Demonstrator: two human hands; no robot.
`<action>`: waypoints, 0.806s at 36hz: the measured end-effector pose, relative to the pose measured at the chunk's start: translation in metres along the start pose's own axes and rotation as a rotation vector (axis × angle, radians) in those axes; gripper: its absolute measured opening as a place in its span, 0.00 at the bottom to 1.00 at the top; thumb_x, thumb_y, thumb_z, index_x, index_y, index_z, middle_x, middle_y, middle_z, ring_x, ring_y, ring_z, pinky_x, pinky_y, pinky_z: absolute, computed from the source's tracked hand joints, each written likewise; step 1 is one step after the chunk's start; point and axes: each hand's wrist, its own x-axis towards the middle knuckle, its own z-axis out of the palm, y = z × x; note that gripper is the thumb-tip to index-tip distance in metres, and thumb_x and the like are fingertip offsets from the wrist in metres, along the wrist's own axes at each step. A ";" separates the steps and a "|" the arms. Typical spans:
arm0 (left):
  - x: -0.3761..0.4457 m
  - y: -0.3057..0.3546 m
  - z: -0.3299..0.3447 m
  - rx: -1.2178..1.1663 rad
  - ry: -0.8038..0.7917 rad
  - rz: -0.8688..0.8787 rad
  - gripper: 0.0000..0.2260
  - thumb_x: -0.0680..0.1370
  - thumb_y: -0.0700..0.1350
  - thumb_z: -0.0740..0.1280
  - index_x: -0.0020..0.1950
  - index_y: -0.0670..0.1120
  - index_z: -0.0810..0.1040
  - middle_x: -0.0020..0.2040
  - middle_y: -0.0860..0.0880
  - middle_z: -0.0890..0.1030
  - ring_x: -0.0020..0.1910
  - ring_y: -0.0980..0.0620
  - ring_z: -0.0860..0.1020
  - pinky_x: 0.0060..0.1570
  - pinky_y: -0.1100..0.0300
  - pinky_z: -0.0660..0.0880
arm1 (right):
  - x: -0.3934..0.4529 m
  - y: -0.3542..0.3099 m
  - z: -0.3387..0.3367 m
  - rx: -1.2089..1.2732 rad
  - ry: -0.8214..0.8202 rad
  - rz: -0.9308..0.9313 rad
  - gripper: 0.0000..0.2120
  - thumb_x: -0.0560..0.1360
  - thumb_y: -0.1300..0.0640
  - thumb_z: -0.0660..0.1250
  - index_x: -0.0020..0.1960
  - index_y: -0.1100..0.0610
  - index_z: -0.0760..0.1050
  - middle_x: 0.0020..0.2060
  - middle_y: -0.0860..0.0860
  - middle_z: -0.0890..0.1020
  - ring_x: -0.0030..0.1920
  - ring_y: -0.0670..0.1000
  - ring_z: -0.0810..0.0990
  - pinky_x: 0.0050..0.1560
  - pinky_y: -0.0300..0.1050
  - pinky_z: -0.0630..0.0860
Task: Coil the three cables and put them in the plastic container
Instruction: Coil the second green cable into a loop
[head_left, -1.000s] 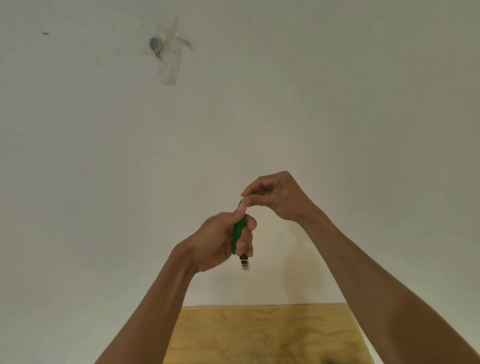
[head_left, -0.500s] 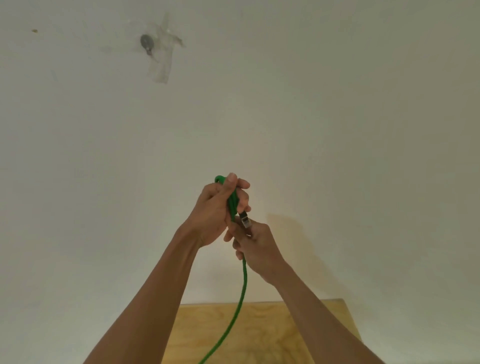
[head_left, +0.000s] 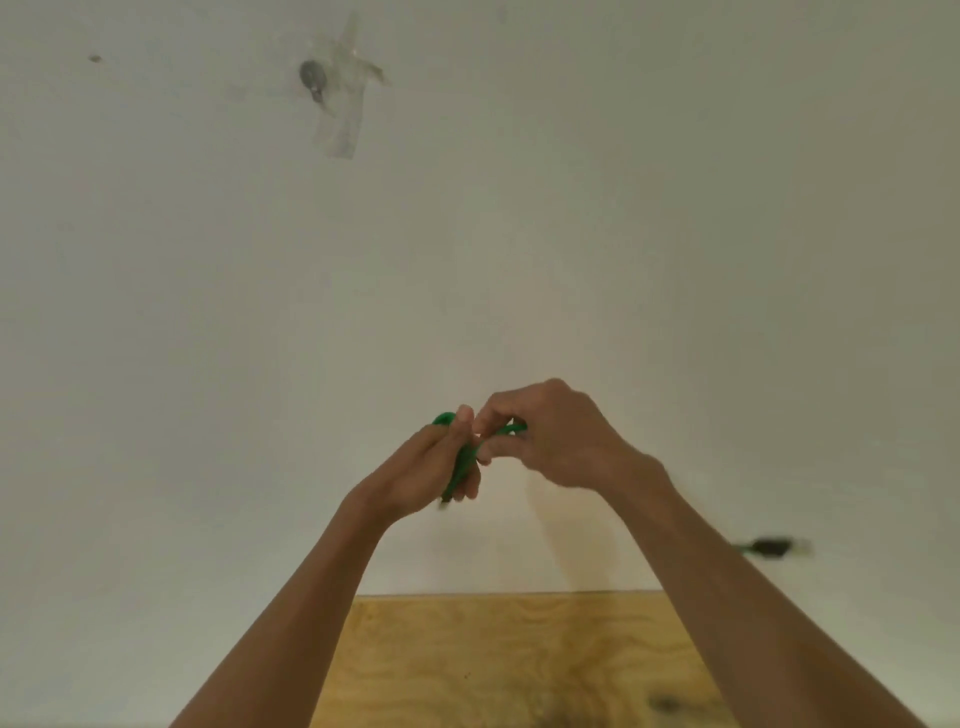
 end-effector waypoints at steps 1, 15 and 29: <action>-0.003 0.000 0.004 -0.038 -0.037 -0.020 0.34 0.83 0.62 0.43 0.48 0.37 0.78 0.35 0.44 0.81 0.33 0.52 0.77 0.37 0.62 0.74 | 0.003 0.001 -0.004 0.042 -0.009 -0.025 0.06 0.69 0.52 0.77 0.44 0.47 0.82 0.38 0.40 0.83 0.37 0.42 0.79 0.47 0.53 0.79; -0.023 0.018 0.022 -0.709 -0.305 -0.060 0.37 0.79 0.68 0.43 0.45 0.38 0.78 0.28 0.41 0.72 0.30 0.46 0.72 0.43 0.52 0.75 | 0.023 0.008 -0.022 0.560 -0.035 -0.188 0.09 0.64 0.64 0.82 0.42 0.64 0.85 0.35 0.56 0.86 0.40 0.59 0.86 0.47 0.59 0.83; -0.019 0.047 0.019 -0.713 -0.109 0.219 0.23 0.80 0.60 0.56 0.46 0.42 0.79 0.30 0.44 0.74 0.35 0.44 0.75 0.44 0.51 0.74 | -0.014 0.032 0.064 1.083 -0.005 0.125 0.20 0.79 0.65 0.61 0.32 0.52 0.80 0.25 0.45 0.78 0.27 0.46 0.74 0.32 0.37 0.70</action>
